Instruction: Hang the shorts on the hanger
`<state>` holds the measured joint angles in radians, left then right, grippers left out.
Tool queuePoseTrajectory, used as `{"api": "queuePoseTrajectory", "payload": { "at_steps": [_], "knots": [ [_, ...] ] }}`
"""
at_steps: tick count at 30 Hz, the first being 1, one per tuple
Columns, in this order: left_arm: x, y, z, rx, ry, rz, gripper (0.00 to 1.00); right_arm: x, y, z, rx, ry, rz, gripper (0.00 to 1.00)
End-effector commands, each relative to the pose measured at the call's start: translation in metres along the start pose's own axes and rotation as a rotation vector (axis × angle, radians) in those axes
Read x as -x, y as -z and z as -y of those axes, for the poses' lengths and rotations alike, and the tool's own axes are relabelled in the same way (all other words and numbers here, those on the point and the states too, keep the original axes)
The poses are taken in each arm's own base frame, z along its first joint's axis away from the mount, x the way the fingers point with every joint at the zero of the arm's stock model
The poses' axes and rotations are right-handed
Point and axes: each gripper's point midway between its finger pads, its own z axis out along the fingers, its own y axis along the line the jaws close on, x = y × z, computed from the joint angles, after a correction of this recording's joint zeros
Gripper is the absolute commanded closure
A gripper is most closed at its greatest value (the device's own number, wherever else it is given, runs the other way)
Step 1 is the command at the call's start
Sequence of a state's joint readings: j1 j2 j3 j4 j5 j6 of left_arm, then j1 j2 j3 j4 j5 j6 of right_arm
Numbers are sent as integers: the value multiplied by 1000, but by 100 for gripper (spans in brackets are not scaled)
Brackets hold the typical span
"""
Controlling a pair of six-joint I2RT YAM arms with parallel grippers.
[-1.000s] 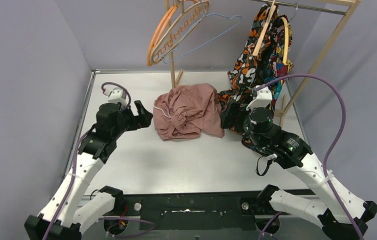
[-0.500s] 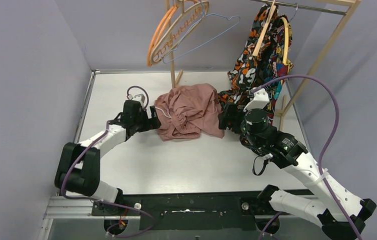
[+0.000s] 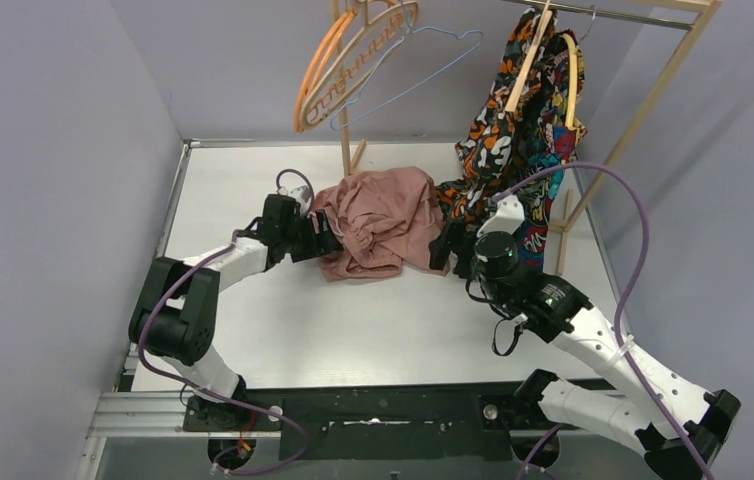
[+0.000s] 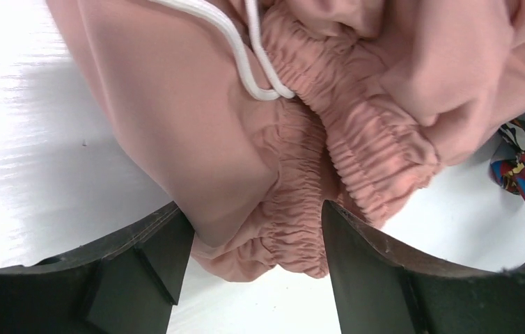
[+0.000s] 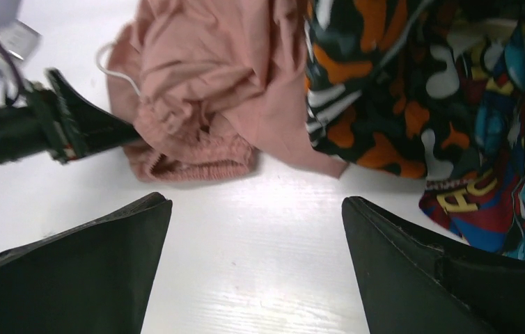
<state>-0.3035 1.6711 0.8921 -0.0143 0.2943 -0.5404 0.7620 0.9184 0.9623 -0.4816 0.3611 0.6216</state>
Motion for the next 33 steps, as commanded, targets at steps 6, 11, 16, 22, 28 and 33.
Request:
{"api": "queuePoseTrajectory", "payload": {
  "at_steps": [6, 11, 16, 22, 28, 33],
  "knots": [
    [0, 28, 24, 18, -10, 34, 31, 1, 25, 0, 36, -107, -11, 1],
    [-3, 28, 21, 53, 10, 71, 27, 11, 35, -3, 35, -109, -29, 1],
    [-22, 17, 8, 96, 51, 26, 27, 15, 45, -8, 62, -134, -43, 3],
    [-30, 11, 19, 26, 43, 9, 34, 16, 53, -10, 68, -161, -69, 10],
    [-42, 17, 17, 26, 15, -41, 78, 20, 60, -18, 111, -184, -77, 13],
    [-36, 45, 23, 49, -24, -43, 100, 23, 55, -18, 95, -154, -68, 13]
  ]
}}
